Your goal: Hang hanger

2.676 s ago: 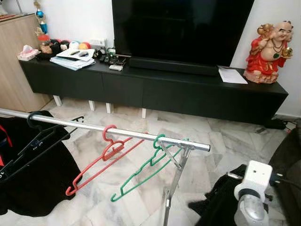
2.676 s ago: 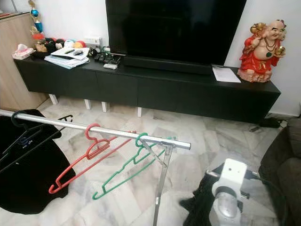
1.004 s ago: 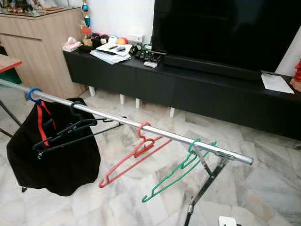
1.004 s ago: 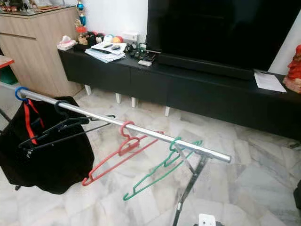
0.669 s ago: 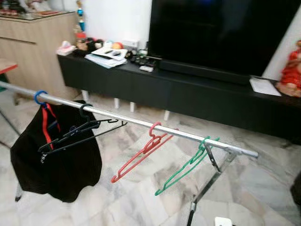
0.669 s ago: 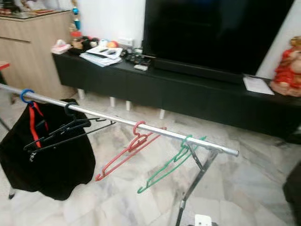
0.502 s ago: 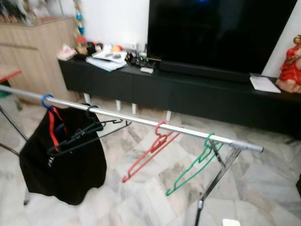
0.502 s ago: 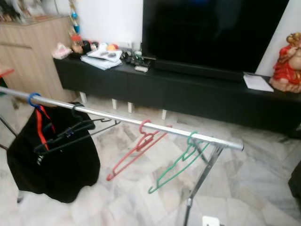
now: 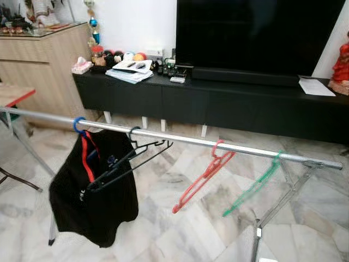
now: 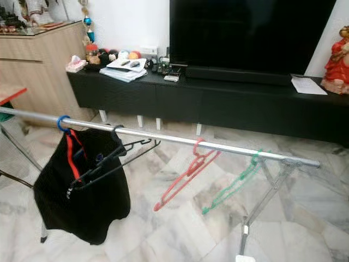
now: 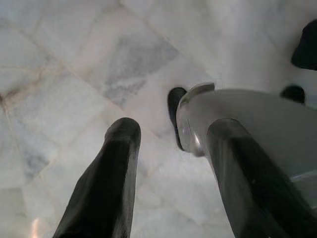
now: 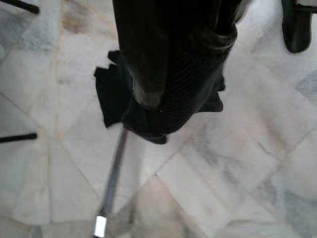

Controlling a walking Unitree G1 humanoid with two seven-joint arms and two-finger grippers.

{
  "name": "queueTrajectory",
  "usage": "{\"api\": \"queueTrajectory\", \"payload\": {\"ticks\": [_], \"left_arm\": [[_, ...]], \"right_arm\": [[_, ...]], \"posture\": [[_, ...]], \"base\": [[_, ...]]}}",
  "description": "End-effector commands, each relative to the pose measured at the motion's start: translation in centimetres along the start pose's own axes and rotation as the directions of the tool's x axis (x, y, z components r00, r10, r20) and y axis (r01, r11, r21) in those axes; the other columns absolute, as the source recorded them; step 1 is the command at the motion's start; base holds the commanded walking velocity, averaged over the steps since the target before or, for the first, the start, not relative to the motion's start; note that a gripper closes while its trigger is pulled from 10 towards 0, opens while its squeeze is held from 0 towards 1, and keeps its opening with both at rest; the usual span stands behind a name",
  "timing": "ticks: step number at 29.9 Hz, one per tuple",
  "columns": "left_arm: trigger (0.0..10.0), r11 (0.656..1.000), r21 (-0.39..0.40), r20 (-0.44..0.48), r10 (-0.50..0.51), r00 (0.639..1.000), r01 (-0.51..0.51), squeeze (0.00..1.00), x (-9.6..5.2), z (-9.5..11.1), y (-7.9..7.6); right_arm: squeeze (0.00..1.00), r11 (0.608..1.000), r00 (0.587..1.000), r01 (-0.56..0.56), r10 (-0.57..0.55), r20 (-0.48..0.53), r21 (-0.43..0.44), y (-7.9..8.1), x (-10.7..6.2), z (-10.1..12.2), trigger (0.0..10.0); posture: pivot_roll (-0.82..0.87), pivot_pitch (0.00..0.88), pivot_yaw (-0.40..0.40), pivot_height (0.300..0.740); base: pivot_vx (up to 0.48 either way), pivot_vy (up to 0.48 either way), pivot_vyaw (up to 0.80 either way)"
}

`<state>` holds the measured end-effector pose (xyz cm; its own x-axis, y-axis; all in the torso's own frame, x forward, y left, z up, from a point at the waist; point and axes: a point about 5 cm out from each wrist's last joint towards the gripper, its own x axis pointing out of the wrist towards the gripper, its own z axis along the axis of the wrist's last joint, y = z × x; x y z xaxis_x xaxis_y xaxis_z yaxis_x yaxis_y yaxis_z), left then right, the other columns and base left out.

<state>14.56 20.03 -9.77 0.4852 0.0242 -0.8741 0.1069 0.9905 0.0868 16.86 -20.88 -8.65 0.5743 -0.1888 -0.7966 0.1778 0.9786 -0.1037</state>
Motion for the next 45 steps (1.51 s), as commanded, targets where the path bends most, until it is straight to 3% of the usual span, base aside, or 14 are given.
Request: {"api": "queueTrajectory", "payload": {"ticks": [1, 17, 28, 33, 38, 45], "left_arm": [[10.0, 1.000, 0.008, -0.037, -0.004, 0.999, 0.004, 0.00, -0.2, -1.1, 0.0], [10.0, 1.000, 0.003, -0.035, 0.003, 0.999, -0.003, 0.00, -0.2, -1.2, 0.1], [10.0, 1.000, 0.006, -0.020, 0.011, 1.000, -0.010, 0.00, -0.2, -1.1, 0.1], [10.0, 1.000, 0.006, -0.017, 0.010, 1.000, -0.010, 0.00, -0.2, -1.0, 0.1], [10.0, 1.000, 0.009, -0.014, 0.010, 1.000, -0.010, 0.00, -0.2, -1.0, 0.0], [10.0, 1.000, 0.013, -0.015, 0.008, 1.000, -0.007, 0.00, -0.2, -1.0, 0.0]], "right_arm": [[0.00, 1.000, 1.000, -0.018, 0.018, 0.011, 0.009, 0.8, 0.0, 0.3, 10.0], [0.00, 0.999, 0.999, -0.035, 0.035, 0.009, 0.027, 1.6, 0.0, 0.2, 10.0], [0.00, 0.999, 1.000, -0.020, 0.021, -0.016, 0.033, 1.3, -0.1, -0.5, 10.0], [0.00, 0.999, 1.000, -0.012, 0.012, -0.019, 0.031, 0.9, -0.1, -0.5, 10.0], [0.00, 0.996, 0.997, 0.077, -0.078, 0.020, 0.051, -0.7, 0.1, 0.5, 10.0], [0.00, 0.983, 0.986, 0.155, -0.160, 0.048, 0.096, -1.7, 0.1, 1.1, 10.0]], "posture": [[0.02, 0.000, -0.020, 0.740], [0.03, 0.003, -0.016, 0.740], [0.03, 0.013, -0.019, 0.740], [0.03, 0.014, -0.019, 0.740], [0.04, 0.012, -0.021, 0.740], [0.03, 0.014, -0.020, 0.740]], "base": [[0.000, 0.379, 0.00], [0.000, 0.368, 0.00], [0.000, 0.000, 0.00], [0.000, 0.000, 0.00], [0.000, 0.000, -0.80], [0.000, 0.000, -0.80]]}}
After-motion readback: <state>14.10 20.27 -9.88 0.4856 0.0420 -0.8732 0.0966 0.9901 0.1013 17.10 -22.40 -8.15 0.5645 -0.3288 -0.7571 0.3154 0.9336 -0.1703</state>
